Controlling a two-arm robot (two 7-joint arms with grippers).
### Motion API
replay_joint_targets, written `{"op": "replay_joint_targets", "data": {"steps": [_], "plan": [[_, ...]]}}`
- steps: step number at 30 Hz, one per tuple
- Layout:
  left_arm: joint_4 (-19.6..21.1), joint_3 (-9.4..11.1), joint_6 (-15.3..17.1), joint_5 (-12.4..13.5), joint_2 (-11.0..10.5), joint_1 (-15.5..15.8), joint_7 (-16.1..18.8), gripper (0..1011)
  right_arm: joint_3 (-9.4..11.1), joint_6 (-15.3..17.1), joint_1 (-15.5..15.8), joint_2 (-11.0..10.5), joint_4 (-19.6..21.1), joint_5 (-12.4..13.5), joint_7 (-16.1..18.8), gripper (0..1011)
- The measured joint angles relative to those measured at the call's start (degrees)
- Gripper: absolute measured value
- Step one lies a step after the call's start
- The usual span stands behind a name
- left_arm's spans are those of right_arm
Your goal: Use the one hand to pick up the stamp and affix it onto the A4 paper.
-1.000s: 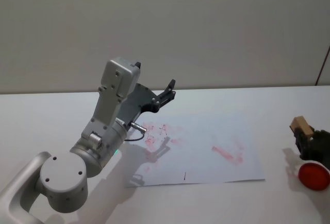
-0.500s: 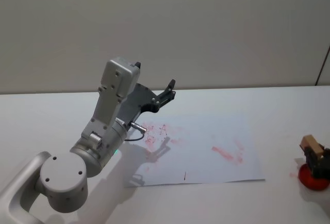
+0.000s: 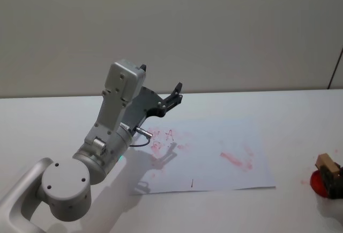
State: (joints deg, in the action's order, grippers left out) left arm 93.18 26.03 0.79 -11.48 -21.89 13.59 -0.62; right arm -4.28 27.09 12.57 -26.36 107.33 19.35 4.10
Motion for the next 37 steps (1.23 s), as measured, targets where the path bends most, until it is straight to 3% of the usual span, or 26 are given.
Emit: {"op": "replay_joint_targets", "data": {"steps": [8, 21, 25, 34, 37], "plan": [[0.00, 0.00, 0.00, 0.00, 0.00, 0.00, 0.00, 1001, 0.04, 0.54, 0.20, -0.01, -0.07, -0.42, 0.09, 233], [0.00, 0.00, 0.00, 0.00, 0.00, 0.00, 0.00, 1001, 0.04, 0.85, 0.31, 0.00, -0.25, -0.71, 0.17, 624], [0.00, 0.00, 0.00, 0.00, 0.00, 0.00, 0.00, 1001, 0.04, 0.90, 0.34, 0.00, -0.28, -0.76, 0.18, 788], [0.00, 0.00, 0.00, 0.00, 0.00, 0.00, 0.00, 1001, 0.04, 0.96, 0.37, 0.00, -0.33, -0.81, 0.18, 1000], [0.00, 0.00, 0.00, 0.00, 0.00, 0.00, 0.00, 1001, 0.04, 0.98, 0.37, 0.00, -0.33, -0.83, 0.18, 1001]]}}
